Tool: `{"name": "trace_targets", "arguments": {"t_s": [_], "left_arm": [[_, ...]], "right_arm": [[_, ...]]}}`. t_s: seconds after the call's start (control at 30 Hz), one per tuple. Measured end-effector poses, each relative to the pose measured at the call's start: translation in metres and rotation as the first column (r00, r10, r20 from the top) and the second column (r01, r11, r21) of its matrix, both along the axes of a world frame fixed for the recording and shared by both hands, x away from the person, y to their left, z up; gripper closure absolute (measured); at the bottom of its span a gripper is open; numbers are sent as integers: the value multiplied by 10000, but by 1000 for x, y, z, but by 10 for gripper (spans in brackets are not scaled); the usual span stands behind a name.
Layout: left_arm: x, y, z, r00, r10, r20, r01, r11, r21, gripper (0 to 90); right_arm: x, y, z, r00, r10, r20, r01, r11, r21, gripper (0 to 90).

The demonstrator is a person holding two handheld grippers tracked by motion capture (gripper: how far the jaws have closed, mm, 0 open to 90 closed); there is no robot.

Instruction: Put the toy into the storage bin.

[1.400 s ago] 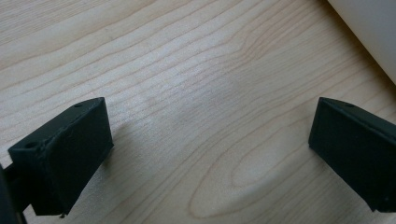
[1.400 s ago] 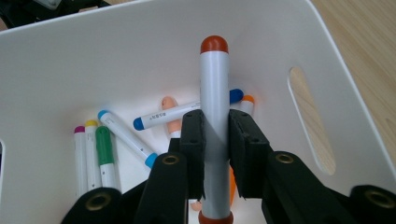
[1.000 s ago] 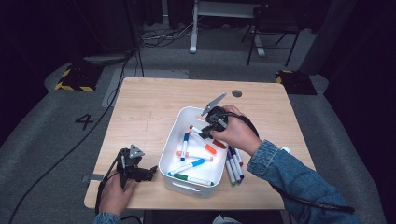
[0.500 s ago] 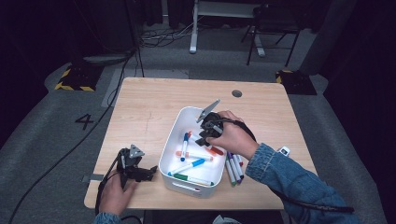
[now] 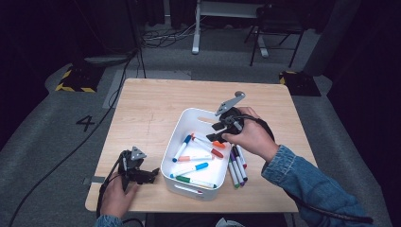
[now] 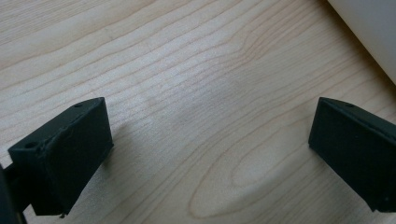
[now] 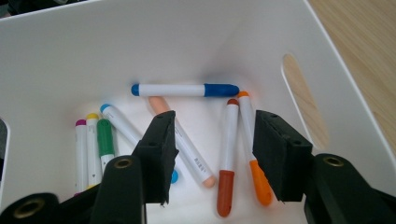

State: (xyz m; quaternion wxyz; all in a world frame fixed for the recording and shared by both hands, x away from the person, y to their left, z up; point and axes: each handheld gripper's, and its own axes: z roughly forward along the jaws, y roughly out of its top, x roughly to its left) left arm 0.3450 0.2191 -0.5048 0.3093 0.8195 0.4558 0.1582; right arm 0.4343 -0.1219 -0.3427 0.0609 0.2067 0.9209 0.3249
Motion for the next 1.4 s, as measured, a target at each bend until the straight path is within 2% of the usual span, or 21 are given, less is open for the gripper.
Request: {"name": "trace_targets", "arguments": {"t_s": [0.13, 0.37, 0.43, 0.6, 0.7, 0.73, 0.83, 0.97, 1.0, 1.1, 1.2, 1.23, 1.4], "left_arm": [[0, 0, 0, 10000, -7, -19, 7, 10000, 9, 0], [0, 0, 0, 10000, -6, -19, 6, 10000, 7, 0], [0, 0, 0, 10000, -6, -17, 6, 10000, 11, 0], [0, 0, 0, 10000, -7, -16, 7, 10000, 6, 0], [0, 0, 0, 10000, -6, -15, 6, 10000, 12, 0], [0, 0, 0, 10000, -6, -16, 6, 10000, 9, 0], [0, 0, 0, 10000, -5, -16, 5, 10000, 11, 0], [0, 0, 0, 10000, -5, -15, 5, 10000, 10, 0], [0, 0, 0, 10000, -4, -17, 4, 10000, 9, 0], [0, 0, 0, 10000, -5, -16, 5, 10000, 8, 0], [0, 0, 0, 10000, -5, -16, 5, 10000, 10, 0], [0, 0, 0, 10000, -4, -18, 4, 10000, 7, 0], [0, 0, 0, 10000, 17, 26, -17, 10000, -3, 0]], "right_arm": [[0, -19, 6, 9995, -309, 27, 308, 9993, 223, 503], [5, -46, 7, 9963, -860, 69, 857, 9958, 336, 512], [5, -54, 8, 9937, -1122, -75, 1124, 9930, 368, 514], [8, -73, 5, 9885, -1507, -92, 1510, 9876, 434, 518], [11, -84, 0, 9835, -1807, -55, 1808, 9831, 270, 524], [11, -87, -2, 9800, -1983, -169, 1985, 9800, 156, 526], [15, -97, -11, 9759, -2178, -112, 2178, 9760, -16, 535], [19, -109, -30, 9652, -2601, -278, 2587, 9650, -432, 548], [21, -112, -34, 9660, -2578, -213, 2565, 9652, -515, 548], [25, -120, -52, 9558, -2906, -453, 2865, 9548, -793, 552], [28, -127, -66, 9509, -3043, -569, 2977, 9492, -1019, 561], [29, -129, -71, 9455, -3192, -646, 3110, 9437, -1126, 562], [34, -139, -92, 9340, -3492, -756, 3348, 9293, -1562, 576]]}}
